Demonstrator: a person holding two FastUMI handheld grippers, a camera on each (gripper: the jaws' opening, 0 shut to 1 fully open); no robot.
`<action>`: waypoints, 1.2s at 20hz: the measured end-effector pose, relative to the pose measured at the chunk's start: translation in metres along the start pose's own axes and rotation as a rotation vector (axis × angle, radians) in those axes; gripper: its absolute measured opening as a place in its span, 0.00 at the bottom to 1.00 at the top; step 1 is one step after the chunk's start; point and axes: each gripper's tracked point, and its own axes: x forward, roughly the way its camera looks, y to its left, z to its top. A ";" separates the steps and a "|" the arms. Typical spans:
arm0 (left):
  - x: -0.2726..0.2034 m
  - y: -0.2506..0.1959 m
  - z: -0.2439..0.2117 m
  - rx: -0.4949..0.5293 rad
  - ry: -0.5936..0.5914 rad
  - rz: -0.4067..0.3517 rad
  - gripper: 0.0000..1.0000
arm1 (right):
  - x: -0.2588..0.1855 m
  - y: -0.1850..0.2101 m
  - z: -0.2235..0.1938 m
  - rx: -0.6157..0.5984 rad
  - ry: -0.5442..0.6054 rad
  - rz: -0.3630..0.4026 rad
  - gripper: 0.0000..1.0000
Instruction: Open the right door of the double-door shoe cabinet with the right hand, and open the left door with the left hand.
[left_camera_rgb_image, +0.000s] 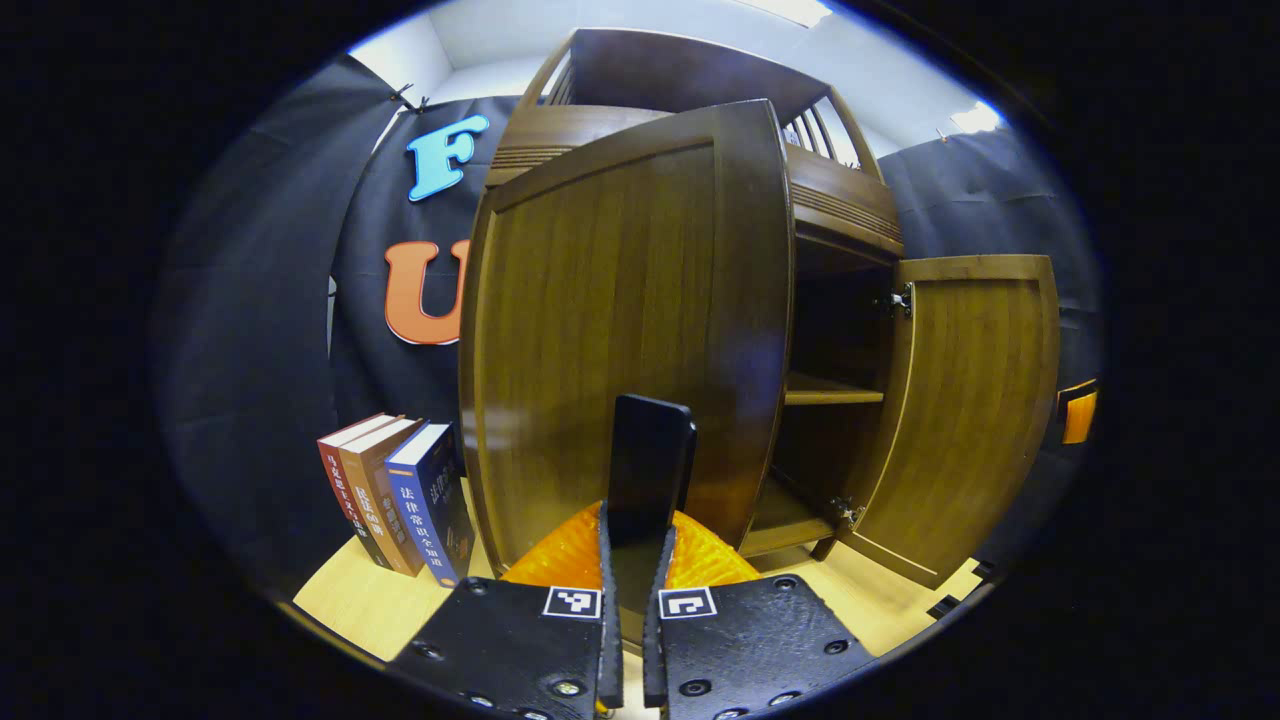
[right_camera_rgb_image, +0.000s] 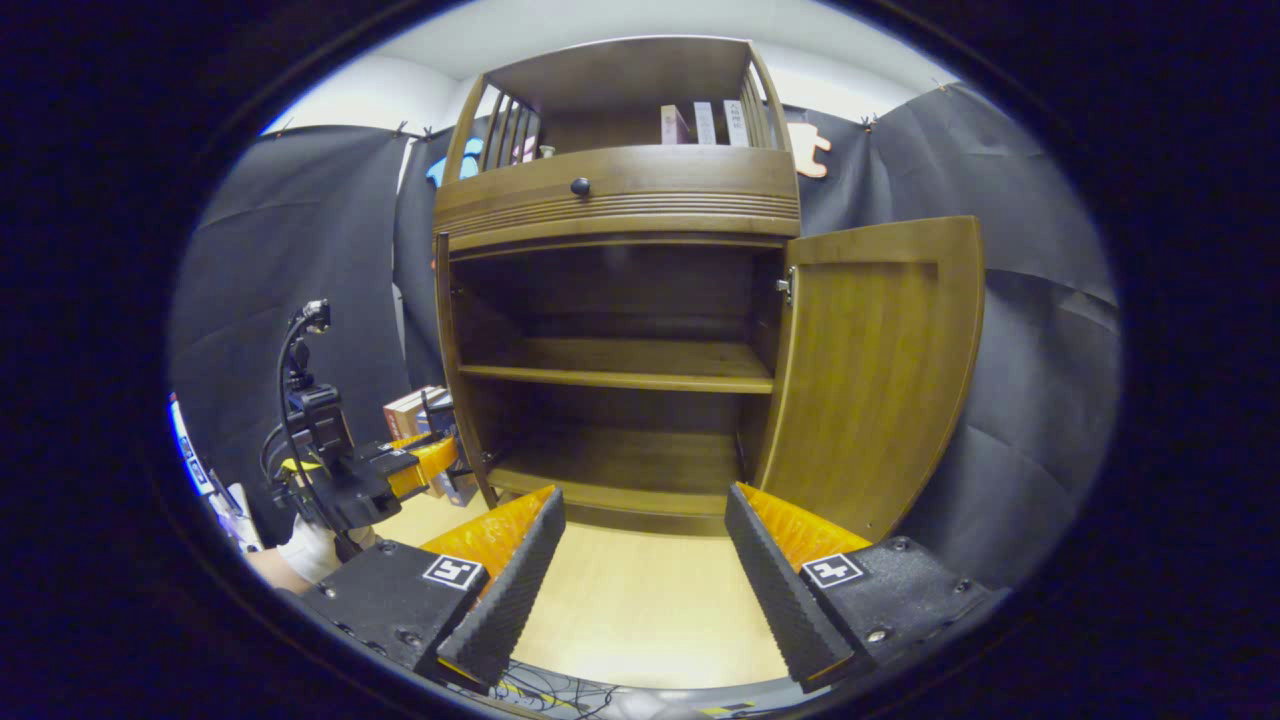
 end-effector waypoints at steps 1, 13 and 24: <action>-0.003 0.002 0.001 -0.002 -0.007 0.007 0.07 | 0.000 0.000 0.000 0.000 0.000 0.003 1.00; -0.038 0.047 0.000 0.028 -0.007 0.085 0.06 | 0.002 0.020 -0.006 -0.006 0.014 0.075 1.00; -0.057 0.090 0.000 0.052 -0.003 0.097 0.01 | 0.004 0.039 -0.014 -0.015 0.036 0.136 1.00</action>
